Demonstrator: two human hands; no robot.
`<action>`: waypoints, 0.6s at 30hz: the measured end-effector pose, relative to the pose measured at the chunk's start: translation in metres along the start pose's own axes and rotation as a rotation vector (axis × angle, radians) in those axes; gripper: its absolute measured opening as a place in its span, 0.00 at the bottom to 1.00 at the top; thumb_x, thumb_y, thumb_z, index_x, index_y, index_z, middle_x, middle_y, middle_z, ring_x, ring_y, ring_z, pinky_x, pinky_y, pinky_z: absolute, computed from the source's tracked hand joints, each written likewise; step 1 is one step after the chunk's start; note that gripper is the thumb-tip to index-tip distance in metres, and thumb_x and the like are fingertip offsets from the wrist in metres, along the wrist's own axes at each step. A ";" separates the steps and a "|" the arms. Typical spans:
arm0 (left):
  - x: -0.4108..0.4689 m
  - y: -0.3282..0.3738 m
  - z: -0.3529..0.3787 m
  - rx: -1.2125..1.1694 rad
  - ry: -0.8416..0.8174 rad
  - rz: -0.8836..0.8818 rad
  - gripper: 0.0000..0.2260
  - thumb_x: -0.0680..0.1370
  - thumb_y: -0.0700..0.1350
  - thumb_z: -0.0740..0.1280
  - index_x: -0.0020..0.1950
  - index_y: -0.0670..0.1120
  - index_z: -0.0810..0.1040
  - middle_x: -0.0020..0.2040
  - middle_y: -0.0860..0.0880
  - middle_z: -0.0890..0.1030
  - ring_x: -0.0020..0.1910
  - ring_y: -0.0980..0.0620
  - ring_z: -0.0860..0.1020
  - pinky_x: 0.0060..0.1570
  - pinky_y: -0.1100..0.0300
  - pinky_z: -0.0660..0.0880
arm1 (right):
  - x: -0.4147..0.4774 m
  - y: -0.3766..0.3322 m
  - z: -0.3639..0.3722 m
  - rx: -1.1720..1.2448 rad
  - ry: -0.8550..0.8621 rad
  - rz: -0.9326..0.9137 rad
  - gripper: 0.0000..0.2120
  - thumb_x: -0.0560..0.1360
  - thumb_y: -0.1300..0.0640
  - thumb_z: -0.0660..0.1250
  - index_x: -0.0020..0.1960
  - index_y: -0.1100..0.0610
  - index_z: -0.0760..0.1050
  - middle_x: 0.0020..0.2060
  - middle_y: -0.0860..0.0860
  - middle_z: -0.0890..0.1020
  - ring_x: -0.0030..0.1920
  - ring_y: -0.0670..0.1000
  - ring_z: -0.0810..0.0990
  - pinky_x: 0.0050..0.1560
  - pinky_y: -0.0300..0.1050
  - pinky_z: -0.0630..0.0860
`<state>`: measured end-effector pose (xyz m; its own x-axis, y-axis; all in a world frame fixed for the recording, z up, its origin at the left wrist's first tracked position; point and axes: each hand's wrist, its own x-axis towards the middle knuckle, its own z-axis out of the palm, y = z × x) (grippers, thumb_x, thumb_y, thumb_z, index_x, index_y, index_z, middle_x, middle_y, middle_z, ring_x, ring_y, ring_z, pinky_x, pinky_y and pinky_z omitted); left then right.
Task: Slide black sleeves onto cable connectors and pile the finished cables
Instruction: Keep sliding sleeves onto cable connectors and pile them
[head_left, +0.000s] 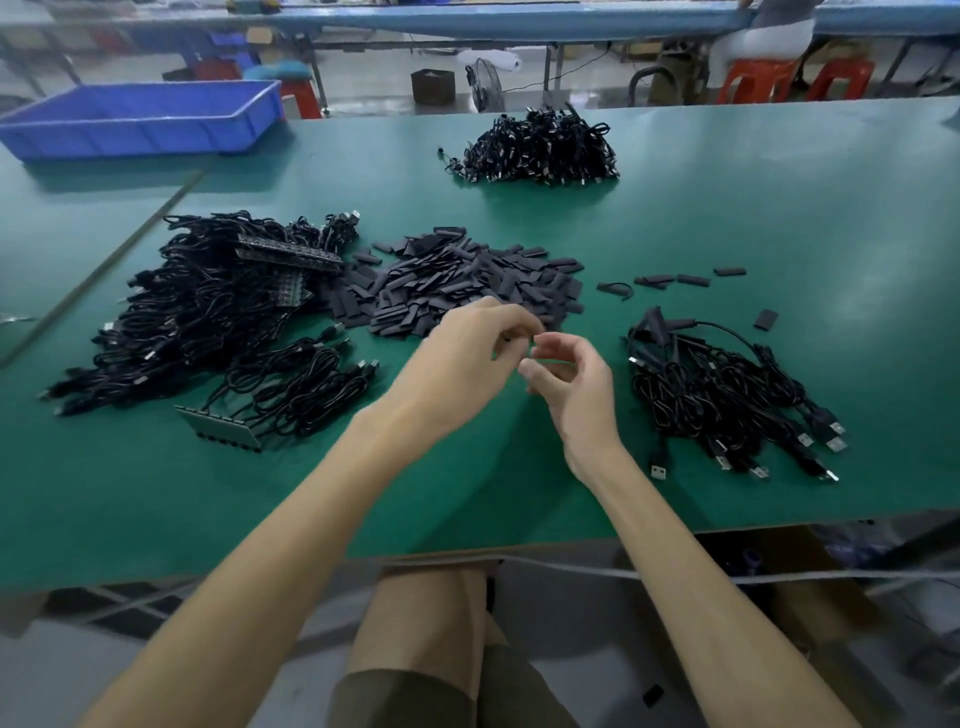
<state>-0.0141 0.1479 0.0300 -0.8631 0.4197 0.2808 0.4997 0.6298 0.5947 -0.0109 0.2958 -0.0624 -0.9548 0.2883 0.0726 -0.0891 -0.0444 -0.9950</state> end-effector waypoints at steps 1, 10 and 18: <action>-0.004 -0.010 -0.010 0.100 0.015 -0.025 0.10 0.81 0.41 0.66 0.59 0.48 0.84 0.53 0.50 0.81 0.50 0.50 0.79 0.55 0.52 0.77 | 0.000 0.000 0.001 -0.021 0.012 -0.008 0.11 0.78 0.65 0.73 0.56 0.53 0.78 0.50 0.50 0.84 0.49 0.47 0.83 0.48 0.43 0.81; -0.040 -0.073 -0.054 0.764 -0.278 -0.820 0.37 0.81 0.65 0.59 0.75 0.36 0.62 0.71 0.36 0.65 0.69 0.33 0.66 0.65 0.34 0.68 | -0.004 -0.006 0.003 0.022 0.007 -0.035 0.10 0.75 0.66 0.75 0.54 0.55 0.81 0.48 0.50 0.85 0.47 0.45 0.84 0.42 0.38 0.79; -0.030 -0.056 -0.048 0.184 -0.103 -0.520 0.29 0.81 0.65 0.60 0.71 0.44 0.72 0.67 0.43 0.77 0.58 0.44 0.79 0.54 0.50 0.75 | -0.004 -0.004 0.002 -0.017 -0.049 -0.050 0.09 0.76 0.65 0.75 0.54 0.56 0.82 0.47 0.50 0.86 0.48 0.46 0.85 0.44 0.38 0.80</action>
<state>-0.0197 0.0684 0.0241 -0.9923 0.0795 -0.0948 0.0228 0.8706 0.4915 -0.0075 0.2934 -0.0587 -0.9619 0.2427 0.1255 -0.1330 -0.0144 -0.9910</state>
